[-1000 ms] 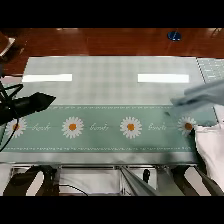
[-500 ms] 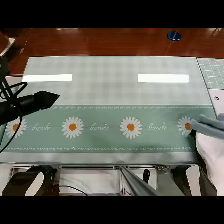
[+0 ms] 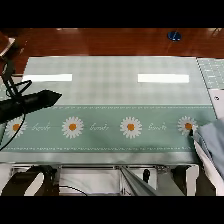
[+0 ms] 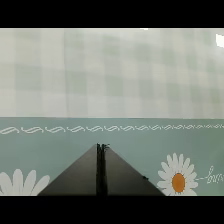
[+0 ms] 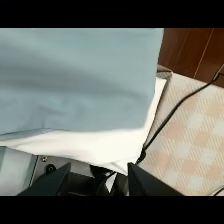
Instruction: Fold the shirts.
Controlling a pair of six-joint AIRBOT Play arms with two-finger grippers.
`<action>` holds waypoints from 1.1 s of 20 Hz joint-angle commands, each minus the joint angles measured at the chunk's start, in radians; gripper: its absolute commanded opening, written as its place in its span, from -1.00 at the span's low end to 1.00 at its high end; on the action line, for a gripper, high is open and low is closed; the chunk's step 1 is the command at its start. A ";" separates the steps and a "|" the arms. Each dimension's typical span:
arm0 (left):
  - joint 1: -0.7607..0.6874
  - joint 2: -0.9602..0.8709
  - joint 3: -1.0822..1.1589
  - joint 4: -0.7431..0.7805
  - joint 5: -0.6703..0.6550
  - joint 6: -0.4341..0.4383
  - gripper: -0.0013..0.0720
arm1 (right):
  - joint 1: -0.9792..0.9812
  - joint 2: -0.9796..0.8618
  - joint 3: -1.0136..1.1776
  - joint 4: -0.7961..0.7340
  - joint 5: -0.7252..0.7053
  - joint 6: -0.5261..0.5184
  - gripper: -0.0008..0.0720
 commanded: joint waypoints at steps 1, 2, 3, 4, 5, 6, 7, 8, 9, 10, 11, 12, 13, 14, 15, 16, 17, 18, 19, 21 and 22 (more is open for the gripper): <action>0.000 -0.041 0.000 0.000 0.010 0.002 -0.90 | -0.001 -0.012 -0.052 -0.023 -0.057 0.023 0.15; 0.000 -0.054 0.000 0.000 0.010 0.027 -0.90 | -0.001 -0.039 -0.029 0.016 -0.084 0.026 0.13; 0.000 -0.067 0.001 0.000 0.018 0.040 -0.90 | -0.001 -0.074 0.005 0.074 -0.101 0.026 0.02; 0.002 -0.082 0.014 0.001 0.026 0.042 -0.90 | -0.001 -0.121 0.060 0.170 -0.117 0.026 -0.34; 0.008 -0.103 0.057 0.000 0.024 0.053 -0.90 | -0.001 -0.167 0.117 0.304 -0.134 0.026 -0.71; 0.016 -0.124 0.119 0.000 0.013 0.052 -0.90 | 0.013 -0.217 0.176 0.491 -0.166 0.017 -0.92; 0.018 -0.149 0.206 -0.001 0.005 0.052 -0.90 | 0.056 -0.258 0.225 0.648 -0.211 0.019 -0.93; 0.017 -0.179 0.309 -0.017 -0.009 0.052 -0.90 | 0.130 -0.293 0.264 0.772 -0.274 0.019 -0.93; 0.008 -0.213 0.412 -0.030 -0.029 0.052 -0.90 | 0.253 -0.320 0.293 0.851 -0.371 0.018 -0.93; -0.014 -0.251 0.525 -0.030 -0.057 0.051 -0.90 | 0.383 -0.332 0.301 0.861 -0.463 0.010 -0.93; -0.039 -0.286 0.617 -0.029 -0.089 0.051 -0.90 | 0.527 -0.342 0.300 0.833 -0.544 -0.015 -0.93; -0.074 -0.319 0.693 -0.029 -0.122 0.049 -0.90 | 0.680 -0.360 0.299 0.775 -0.597 -0.033 -0.93; -0.109 -0.339 0.729 -0.024 -0.145 0.053 -0.90 | 0.848 -0.387 0.299 0.672 -0.628 -0.053 -0.93; -0.151 -0.348 0.729 0.016 -0.149 0.053 -0.90 | 1.020 -0.421 0.287 0.538 -0.647 -0.065 -0.93; -0.194 -0.353 0.704 0.099 -0.145 0.052 -0.90 | 1.165 -0.458 0.260 0.407 -0.665 -0.041 -0.93; -0.238 -0.361 0.652 0.214 -0.130 0.027 -0.90 | 1.294 -0.504 0.217 0.272 -0.685 0.055 -0.93; -0.270 -0.372 0.587 0.316 -0.104 -0.022 -0.90 | 1.374 -0.561 0.182 0.158 -0.681 0.175 -0.93; -0.286 -0.393 0.522 0.397 -0.081 -0.069 -0.90 | 1.403 -0.619 0.171 0.132 -0.666 0.216 -0.93; -0.285 -0.419 0.488 0.438 -0.085 -0.087 -0.90 | 1.400 -0.675 0.171 0.160 -0.646 0.215 -0.93; -0.270 -0.460 0.482 0.462 -0.126 -0.087 -0.90 | 1.367 -0.728 0.171 0.212 -0.628 0.220 -0.93; -0.263 -0.467 0.482 0.462 -0.138 -0.086 -0.90 | 1.355 -0.728 0.171 0.227 -0.631 0.219 -0.93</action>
